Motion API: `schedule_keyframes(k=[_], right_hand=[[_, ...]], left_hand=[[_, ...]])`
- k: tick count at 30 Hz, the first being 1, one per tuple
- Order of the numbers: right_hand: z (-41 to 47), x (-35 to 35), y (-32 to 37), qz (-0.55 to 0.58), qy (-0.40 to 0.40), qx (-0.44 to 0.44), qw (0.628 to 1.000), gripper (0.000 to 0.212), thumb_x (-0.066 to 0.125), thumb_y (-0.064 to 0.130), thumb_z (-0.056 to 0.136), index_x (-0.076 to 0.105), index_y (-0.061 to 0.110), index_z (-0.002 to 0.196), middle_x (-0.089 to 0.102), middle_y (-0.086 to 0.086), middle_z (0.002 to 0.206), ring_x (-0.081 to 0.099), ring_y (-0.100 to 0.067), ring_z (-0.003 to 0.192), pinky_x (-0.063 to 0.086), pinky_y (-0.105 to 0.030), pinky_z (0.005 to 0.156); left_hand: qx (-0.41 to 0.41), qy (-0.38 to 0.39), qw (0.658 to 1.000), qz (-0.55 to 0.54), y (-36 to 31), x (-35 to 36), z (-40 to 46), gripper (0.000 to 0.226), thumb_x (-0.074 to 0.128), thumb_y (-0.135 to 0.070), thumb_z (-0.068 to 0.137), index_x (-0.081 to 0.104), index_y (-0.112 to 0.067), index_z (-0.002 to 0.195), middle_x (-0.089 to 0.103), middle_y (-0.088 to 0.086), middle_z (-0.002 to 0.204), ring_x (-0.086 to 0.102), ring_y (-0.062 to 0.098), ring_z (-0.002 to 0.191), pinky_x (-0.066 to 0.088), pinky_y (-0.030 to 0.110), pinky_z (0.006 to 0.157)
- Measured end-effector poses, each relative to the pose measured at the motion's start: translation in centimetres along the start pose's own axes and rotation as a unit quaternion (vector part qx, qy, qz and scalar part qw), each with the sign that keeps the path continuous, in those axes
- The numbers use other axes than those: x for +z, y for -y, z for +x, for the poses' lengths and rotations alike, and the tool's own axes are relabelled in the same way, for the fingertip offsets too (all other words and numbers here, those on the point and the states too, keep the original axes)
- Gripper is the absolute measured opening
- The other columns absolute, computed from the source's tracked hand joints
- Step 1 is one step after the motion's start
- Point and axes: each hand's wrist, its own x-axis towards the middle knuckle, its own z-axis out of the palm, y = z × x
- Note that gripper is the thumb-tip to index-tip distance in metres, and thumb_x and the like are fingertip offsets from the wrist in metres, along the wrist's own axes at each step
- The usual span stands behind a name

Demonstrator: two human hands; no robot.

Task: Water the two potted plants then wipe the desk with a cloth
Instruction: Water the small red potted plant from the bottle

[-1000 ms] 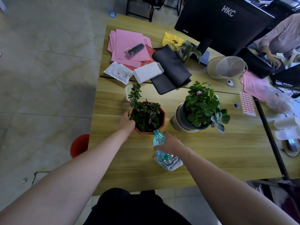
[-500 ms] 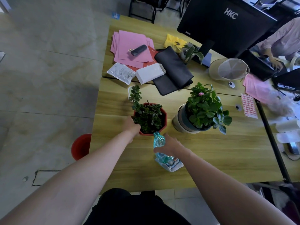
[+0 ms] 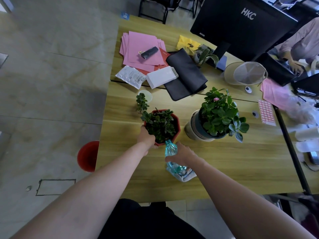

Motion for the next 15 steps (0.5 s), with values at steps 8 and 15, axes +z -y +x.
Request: schedule_keyframes(k=[8,15], right_hand=[[-0.12,-0.17,0.34,-0.006,0.005,0.006,1.0,0.096,0.073,0.063,0.068,0.035,0.017,0.143,0.051,-0.011,0.132,0.052,-0.033,0.118,0.05,-0.045,0.093],[-0.3,-0.27,0.39,-0.006,0.006,0.007,1.0,0.094,0.073,0.061,0.07,0.035,0.016,0.143,0.051,-0.013,0.134,0.051,-0.034,0.12,0.049,-0.045,0.095]], left_hand=[[0.0,0.0,1.0,0.019,0.18,0.0,0.11,0.064,0.042,0.007,0.095,0.03,-0.027,0.149,0.043,0.01,0.149,0.061,0.039,0.115,0.063,0.048,0.07],[0.002,-0.001,0.999,0.032,0.21,-0.07,0.18,0.067,0.044,0.008,0.094,0.029,-0.026,0.149,0.043,0.011,0.149,0.063,0.038,0.11,0.063,0.049,0.074]])
